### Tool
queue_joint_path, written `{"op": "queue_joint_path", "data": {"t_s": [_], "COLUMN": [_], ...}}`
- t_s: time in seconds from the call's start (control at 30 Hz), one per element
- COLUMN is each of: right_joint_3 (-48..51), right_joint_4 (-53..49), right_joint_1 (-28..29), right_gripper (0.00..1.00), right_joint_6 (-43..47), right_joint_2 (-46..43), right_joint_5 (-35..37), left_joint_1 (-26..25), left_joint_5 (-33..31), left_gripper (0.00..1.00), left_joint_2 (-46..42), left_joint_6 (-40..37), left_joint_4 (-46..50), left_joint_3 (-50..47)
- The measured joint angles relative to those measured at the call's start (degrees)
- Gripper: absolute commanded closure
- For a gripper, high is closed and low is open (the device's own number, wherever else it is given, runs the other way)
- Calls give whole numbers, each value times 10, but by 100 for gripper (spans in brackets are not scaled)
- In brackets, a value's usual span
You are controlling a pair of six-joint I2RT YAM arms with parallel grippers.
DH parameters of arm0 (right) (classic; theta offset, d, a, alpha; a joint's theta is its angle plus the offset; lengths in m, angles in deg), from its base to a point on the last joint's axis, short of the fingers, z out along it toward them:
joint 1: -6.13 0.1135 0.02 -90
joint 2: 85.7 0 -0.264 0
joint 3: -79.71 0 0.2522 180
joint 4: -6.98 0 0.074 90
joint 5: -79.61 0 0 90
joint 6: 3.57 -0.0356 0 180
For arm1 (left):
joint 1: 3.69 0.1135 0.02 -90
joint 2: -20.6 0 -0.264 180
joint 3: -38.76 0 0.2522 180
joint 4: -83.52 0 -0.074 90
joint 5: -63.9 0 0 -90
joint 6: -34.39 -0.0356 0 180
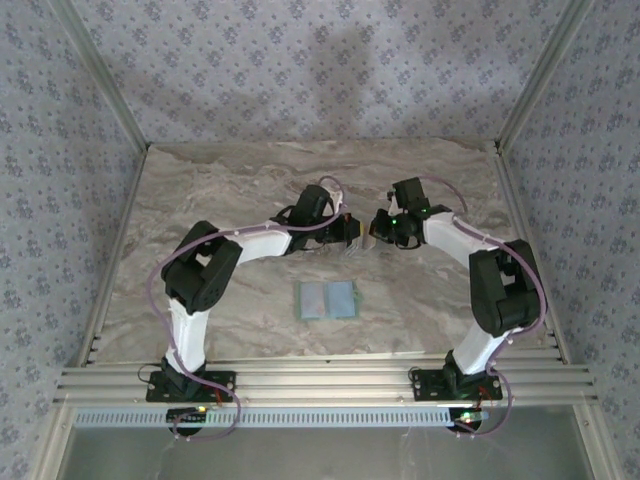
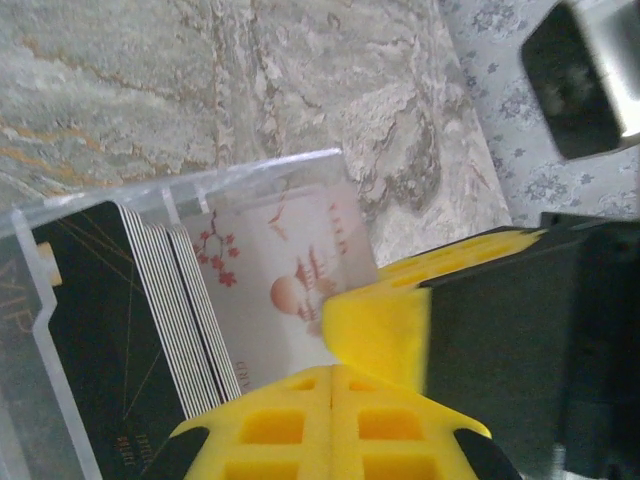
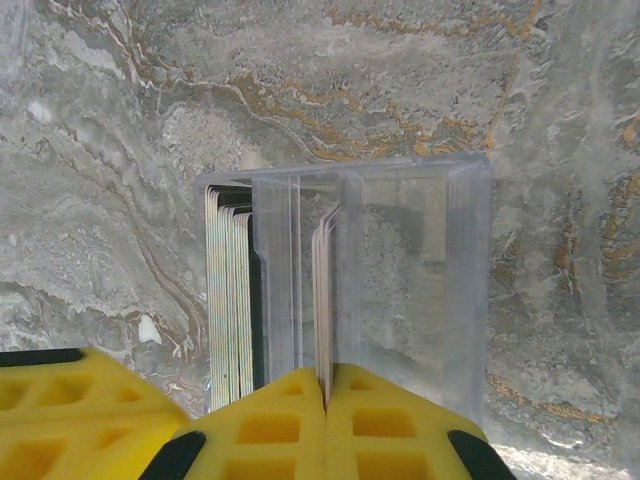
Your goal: Put the credit cards into the card holder
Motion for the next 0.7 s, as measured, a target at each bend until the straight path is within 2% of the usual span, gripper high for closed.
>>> {"op": "queue_joint_path", "data": {"t_s": [0.4,0.7], "right_joint_3": [17,27], "right_joint_4": [6,10], "right_joint_1": [-17,-25], "right_gripper": [100,91], "right_joint_6": [-18,-30], "right_joint_2": [-19,-27], "right_joint_5": [-13,-16], "left_joint_1": [-17,-26], "left_joint_5": [9,8], "left_gripper": [100,98], "left_joint_2": [38,45], "left_joint_6": [7,2], "left_joint_4": [8,22], "left_joint_3": [38,51]}}
